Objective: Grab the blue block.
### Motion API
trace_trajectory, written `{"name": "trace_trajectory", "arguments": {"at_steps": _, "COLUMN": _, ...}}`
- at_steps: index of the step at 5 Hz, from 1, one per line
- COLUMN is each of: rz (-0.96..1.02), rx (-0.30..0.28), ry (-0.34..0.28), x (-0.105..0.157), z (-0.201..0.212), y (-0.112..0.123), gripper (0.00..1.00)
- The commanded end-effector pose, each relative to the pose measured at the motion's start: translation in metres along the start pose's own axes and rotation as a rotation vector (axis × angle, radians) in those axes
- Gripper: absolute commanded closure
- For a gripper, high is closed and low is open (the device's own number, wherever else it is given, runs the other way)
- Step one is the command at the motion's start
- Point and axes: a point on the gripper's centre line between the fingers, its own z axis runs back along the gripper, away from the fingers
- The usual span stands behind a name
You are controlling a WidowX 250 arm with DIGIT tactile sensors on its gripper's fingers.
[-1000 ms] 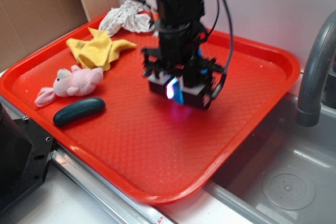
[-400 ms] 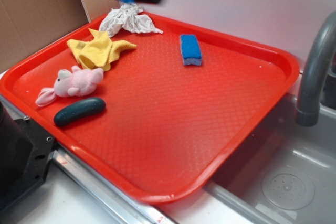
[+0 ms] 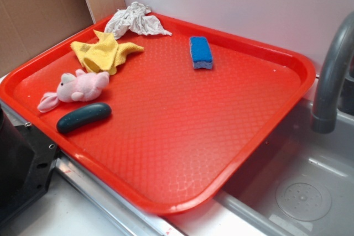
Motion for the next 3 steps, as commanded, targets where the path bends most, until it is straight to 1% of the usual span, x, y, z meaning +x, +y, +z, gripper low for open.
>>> {"name": "trace_trajectory", "arguments": {"at_steps": 1, "rz": 0.122, "rx": 0.024, "ry": -0.025, "x": 0.027, "z": -0.019, "y": 0.036, "gripper": 1.0}}
{"name": "trace_trajectory", "arguments": {"at_steps": 2, "rz": 0.145, "rx": 0.053, "ry": -0.006, "x": 0.031, "z": -0.031, "y": 0.049, "gripper": 1.0}}
{"name": "trace_trajectory", "arguments": {"at_steps": 3, "rz": 0.139, "rx": 0.053, "ry": 0.012, "x": 0.031, "z": -0.034, "y": 0.05, "gripper": 1.0}}
